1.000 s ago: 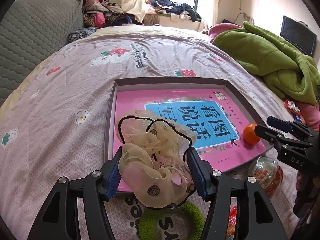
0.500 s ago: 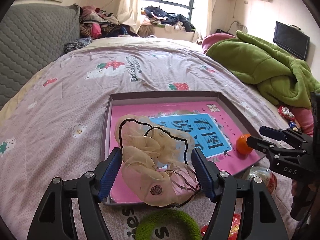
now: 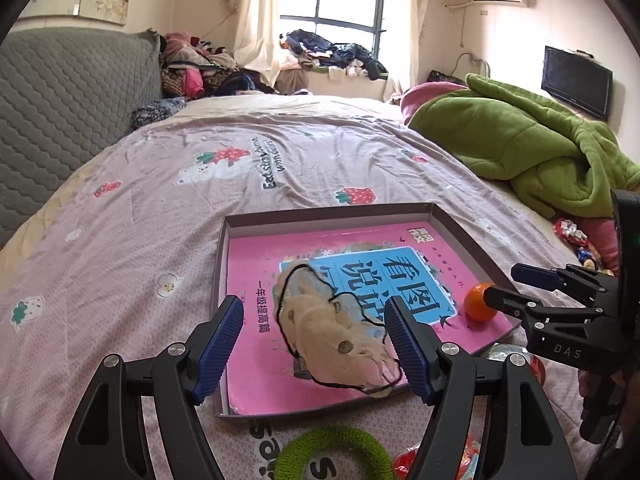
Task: Organize objects
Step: 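Lower the scrunchie onto the pink book in the tray and open left tool, then place the orange in the tray with the right tool and release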
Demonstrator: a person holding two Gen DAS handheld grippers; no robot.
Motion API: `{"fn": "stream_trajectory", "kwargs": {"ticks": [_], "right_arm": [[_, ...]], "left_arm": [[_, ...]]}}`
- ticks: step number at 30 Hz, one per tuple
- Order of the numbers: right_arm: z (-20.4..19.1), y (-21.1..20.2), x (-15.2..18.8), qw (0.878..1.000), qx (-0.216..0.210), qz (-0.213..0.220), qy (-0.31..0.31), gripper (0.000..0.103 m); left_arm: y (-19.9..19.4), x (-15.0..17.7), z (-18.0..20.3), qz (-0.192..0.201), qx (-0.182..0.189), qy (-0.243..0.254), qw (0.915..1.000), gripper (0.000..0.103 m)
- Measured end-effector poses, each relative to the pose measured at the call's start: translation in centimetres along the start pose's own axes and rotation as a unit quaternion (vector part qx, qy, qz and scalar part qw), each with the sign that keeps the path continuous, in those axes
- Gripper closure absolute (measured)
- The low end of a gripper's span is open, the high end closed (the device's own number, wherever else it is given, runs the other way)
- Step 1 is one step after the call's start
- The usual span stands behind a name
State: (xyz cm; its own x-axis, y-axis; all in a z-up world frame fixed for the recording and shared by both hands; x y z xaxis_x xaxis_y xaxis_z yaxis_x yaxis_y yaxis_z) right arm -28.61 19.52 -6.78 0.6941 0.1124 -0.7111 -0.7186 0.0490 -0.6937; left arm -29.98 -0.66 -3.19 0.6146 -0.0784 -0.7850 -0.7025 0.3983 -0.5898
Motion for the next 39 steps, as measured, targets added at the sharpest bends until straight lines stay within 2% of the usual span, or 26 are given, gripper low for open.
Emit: {"fn": "stream_trajectory", "kwargs": {"ticks": [17,21,39], "right_arm": [[-0.2,-3.1,-1.0,1.000,-0.010,0.029,0.004,0.047],[-0.5,-4.2,-1.1,0.999,-0.016,0.039,0.002,0.043],[-1.2,-7.9,-1.0,0.997,-0.028,0.067,-0.003,0.042]], "left_arm": [[-3.5,-0.9,0.8,0.012,-0.003,-0.009,0.9999,0.029],[-4.8,-1.0,1.0,0.018,-0.006,-0.011,0.9998,0.029],[-7.9,0.5,1.1,0.028,-0.016,-0.021,0.9993,0.029]]}}
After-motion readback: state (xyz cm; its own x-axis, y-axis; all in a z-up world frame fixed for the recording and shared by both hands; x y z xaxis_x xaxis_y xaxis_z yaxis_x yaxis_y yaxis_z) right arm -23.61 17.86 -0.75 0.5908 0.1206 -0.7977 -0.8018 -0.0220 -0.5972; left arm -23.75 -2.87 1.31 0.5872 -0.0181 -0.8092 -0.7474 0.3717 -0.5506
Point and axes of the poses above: each gripper's, at about its wrist camera, not at the fingertips, and y roughly the way its jaws point, z to its right, x to its underside, the point moved 7 cm from there along y, roughly the way its jaws point, and after that the axes turned 10 degrees about x, right-handed, at the moved point
